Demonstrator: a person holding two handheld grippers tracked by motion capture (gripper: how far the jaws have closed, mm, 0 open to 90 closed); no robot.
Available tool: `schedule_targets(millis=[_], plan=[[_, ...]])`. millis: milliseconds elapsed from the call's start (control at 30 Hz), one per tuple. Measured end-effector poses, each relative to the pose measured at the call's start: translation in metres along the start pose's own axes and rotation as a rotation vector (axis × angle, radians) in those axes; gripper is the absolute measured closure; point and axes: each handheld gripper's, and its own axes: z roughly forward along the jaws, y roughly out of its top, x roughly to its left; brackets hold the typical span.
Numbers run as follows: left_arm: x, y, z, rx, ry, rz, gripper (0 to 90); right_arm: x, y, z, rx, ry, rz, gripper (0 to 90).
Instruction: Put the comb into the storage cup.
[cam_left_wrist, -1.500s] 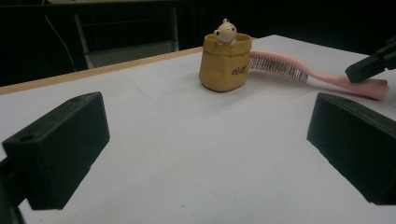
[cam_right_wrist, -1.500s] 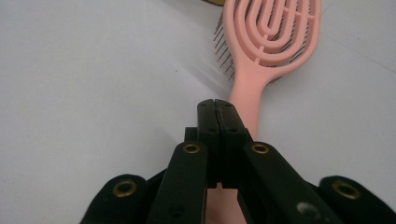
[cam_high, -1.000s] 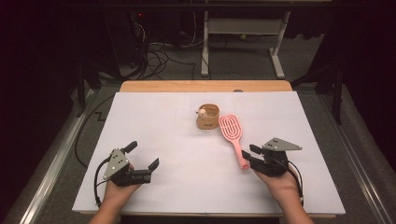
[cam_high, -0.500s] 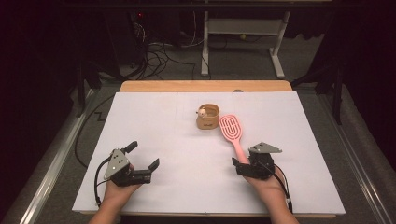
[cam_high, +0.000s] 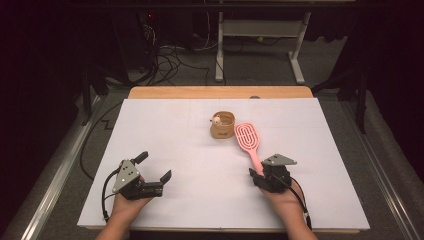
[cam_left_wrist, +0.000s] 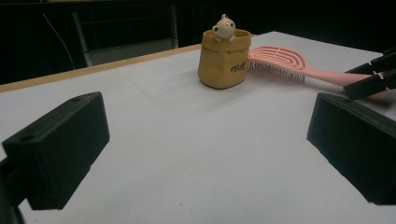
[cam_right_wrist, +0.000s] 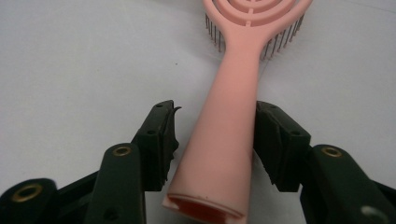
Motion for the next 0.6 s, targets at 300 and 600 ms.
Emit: schedule_targets(millis=[300, 600], plan=[[0.001, 0.000, -0.001, -0.008, 0.004, -0.003, 0.0, -0.005, -0.002, -0.008, -0.009, -0.026, 0.011, 59.4], [0.000, 0.001, -0.001, -0.004, 0.004, -0.003, 0.0, -0.014, -0.010, -0.021, -0.012, -0.049, -0.012, 63.4]])
